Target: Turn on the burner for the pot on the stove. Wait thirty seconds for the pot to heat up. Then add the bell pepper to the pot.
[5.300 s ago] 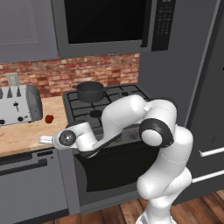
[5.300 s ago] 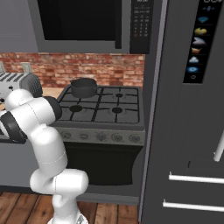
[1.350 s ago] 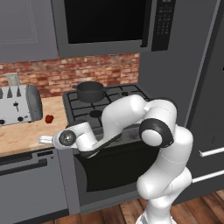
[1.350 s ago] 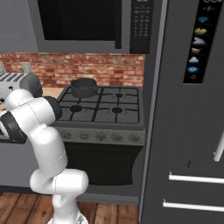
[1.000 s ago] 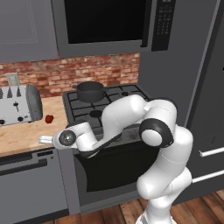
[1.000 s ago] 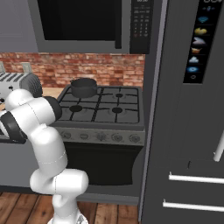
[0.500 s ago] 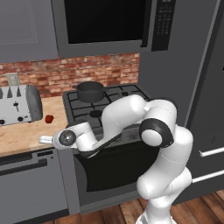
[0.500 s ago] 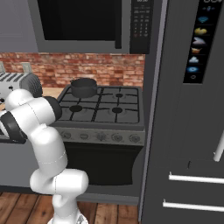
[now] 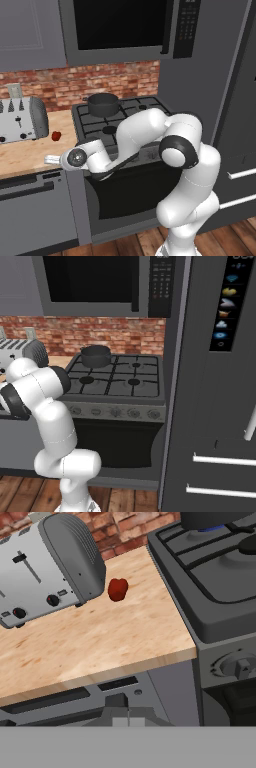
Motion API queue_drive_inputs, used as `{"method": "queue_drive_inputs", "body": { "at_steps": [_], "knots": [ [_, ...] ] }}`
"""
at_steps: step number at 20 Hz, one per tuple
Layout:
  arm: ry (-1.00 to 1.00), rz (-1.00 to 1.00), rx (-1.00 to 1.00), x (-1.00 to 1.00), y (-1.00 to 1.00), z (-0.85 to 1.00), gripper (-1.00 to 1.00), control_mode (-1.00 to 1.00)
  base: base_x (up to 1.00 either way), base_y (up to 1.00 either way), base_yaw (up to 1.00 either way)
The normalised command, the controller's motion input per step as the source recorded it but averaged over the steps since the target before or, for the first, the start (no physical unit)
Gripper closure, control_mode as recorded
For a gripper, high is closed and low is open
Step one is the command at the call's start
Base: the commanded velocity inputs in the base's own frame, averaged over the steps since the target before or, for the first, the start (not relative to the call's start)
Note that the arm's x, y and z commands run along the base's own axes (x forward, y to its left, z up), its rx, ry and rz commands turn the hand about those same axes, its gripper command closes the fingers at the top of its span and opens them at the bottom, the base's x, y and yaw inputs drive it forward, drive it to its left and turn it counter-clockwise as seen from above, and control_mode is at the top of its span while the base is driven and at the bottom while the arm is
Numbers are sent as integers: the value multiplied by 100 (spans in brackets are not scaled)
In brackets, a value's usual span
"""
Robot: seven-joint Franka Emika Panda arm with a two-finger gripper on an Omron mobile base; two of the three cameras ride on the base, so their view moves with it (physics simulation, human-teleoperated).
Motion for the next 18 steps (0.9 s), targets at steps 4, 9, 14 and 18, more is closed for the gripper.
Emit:
{"method": "queue_drive_inputs", "body": {
  "at_steps": [4, 9, 14, 18],
  "knots": [
    [0, 0, 0, 0, 0, 0, 100, -100, 0, 0, 0],
    [0, 0, 0, 0, 0, 0, 100, -100, 0, 0, 0],
    [0, 0, 0, 0, 0, 0, 100, -100, 0, 0, 0],
    [0, 0, 0, 0, 0, 0, 100, -100, 0, 0, 0]
  ]
}}
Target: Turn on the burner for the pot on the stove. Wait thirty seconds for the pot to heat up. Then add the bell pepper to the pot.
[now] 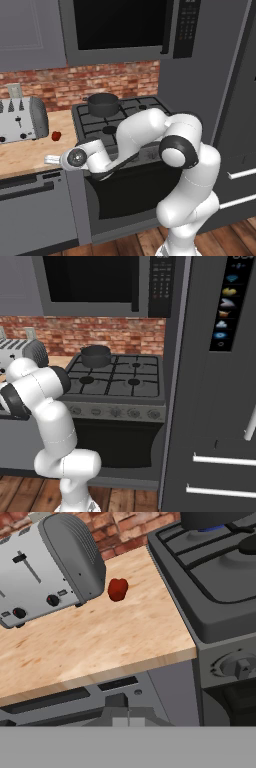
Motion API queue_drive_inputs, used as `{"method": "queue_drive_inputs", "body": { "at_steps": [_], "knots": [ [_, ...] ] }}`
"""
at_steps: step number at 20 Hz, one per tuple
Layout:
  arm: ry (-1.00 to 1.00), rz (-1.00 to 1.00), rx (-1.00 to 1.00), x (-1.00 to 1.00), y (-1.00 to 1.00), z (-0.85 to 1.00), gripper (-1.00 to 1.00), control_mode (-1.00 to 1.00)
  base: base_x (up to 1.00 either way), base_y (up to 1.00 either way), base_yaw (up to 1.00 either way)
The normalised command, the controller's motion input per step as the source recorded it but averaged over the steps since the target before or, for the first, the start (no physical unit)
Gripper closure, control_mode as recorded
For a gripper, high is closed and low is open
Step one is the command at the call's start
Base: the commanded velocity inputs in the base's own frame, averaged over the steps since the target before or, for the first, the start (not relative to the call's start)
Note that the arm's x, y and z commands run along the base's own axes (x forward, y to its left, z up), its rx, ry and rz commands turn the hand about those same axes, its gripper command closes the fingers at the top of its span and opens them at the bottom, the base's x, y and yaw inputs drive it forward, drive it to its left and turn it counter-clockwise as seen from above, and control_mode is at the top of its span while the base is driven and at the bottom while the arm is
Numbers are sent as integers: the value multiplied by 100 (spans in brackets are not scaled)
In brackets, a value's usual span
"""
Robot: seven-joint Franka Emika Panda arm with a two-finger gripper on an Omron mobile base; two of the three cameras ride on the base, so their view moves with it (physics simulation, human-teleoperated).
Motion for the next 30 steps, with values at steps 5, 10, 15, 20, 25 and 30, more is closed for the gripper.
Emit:
{"method": "queue_drive_inputs", "body": {
  "at_steps": [5, 10, 15, 20, 25, 30],
  "knots": [
    [0, 0, 0, 0, 0, 0, 100, -100, 0, 0, 0],
    [0, 0, 0, 0, 0, 0, 100, -100, 0, 0, 0],
    [0, 0, 0, 0, 0, 0, 100, -100, 0, 0, 0],
    [0, 0, 0, 0, 0, 0, 100, -100, 0, 0, 0],
    [0, 0, 0, 0, 0, 0, 100, -100, 0, 0, 0],
    [0, 0, 0, 0, 0, 0, 100, -100, 0, 0, 0]
  ]
}}
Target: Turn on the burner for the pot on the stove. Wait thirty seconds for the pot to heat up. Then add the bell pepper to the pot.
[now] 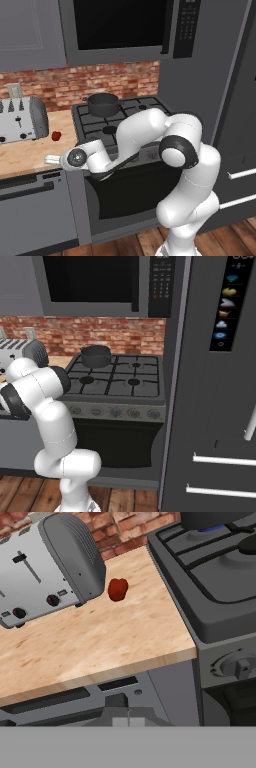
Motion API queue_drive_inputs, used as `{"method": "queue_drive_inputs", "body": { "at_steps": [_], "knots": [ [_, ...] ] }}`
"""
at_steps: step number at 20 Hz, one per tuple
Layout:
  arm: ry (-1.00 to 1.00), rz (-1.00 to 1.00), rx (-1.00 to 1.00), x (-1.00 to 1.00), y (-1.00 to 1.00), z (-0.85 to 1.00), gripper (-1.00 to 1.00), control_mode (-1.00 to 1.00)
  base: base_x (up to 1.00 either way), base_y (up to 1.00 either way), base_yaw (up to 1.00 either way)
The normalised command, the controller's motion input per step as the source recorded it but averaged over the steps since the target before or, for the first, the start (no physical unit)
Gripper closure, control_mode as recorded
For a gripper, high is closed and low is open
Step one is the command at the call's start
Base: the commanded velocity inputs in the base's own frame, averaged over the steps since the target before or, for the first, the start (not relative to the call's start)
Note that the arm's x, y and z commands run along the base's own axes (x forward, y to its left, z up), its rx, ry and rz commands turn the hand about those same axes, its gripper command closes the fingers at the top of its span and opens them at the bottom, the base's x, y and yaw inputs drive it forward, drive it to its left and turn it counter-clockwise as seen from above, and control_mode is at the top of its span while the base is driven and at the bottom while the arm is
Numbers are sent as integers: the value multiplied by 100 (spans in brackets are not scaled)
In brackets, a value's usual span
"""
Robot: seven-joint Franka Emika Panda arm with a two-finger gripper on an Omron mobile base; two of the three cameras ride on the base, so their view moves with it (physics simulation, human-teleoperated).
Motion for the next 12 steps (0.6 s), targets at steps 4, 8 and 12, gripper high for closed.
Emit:
{"method": "queue_drive_inputs", "body": {
  "at_steps": [4, 8, 12],
  "knots": [
    [0, 0, 0, 0, 0, 0, 100, -100, 0, 0, 0],
    [0, 0, 0, 0, 0, 0, 100, -100, 0, 0, 0],
    [0, 0, 0, 0, 0, 0, 100, -100, 0, 0, 0]
  ]
}}
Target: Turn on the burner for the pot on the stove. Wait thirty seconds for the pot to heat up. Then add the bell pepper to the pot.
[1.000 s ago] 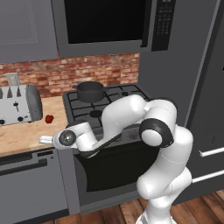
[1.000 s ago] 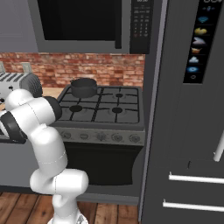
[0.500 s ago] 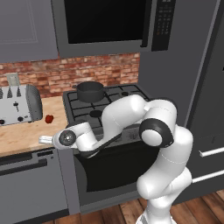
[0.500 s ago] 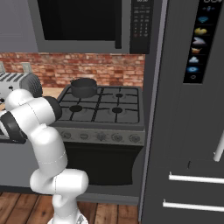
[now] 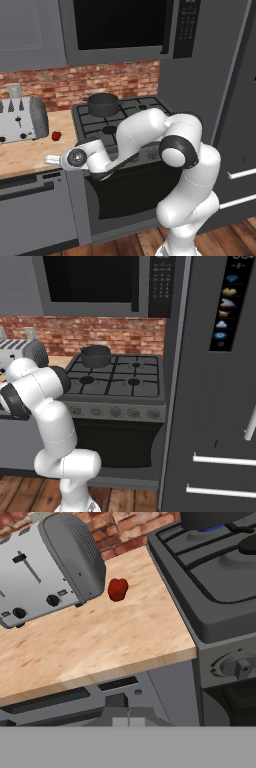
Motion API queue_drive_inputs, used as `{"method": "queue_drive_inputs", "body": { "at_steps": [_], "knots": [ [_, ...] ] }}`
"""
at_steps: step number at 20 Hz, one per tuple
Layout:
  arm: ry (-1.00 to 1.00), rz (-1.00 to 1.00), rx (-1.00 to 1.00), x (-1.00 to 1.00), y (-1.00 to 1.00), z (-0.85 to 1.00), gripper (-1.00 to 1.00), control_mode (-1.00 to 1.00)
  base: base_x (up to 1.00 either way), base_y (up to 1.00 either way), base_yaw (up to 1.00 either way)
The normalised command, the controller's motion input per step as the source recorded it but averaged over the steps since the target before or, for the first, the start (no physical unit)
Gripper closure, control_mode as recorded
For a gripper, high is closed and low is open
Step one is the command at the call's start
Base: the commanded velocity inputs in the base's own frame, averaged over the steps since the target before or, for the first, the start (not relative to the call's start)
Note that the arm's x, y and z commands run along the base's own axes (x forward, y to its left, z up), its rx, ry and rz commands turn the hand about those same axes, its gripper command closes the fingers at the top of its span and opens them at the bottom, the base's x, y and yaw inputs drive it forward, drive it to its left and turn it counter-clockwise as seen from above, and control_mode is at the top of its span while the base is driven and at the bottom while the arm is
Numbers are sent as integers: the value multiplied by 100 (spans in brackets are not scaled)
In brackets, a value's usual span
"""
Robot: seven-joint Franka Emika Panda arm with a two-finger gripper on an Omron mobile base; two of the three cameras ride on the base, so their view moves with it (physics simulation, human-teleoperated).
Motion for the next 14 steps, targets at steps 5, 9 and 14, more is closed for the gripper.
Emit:
{"method": "queue_drive_inputs", "body": {
  "at_steps": [5, 9, 14],
  "knots": [
    [0, 0, 0, 0, 0, 0, 100, -100, 0, 0, 0],
    [0, 0, 0, 0, 0, 0, 100, -100, 0, 0, 0],
    [0, 0, 0, 0, 0, 0, 100, -100, 0, 0, 0]
  ]
}}
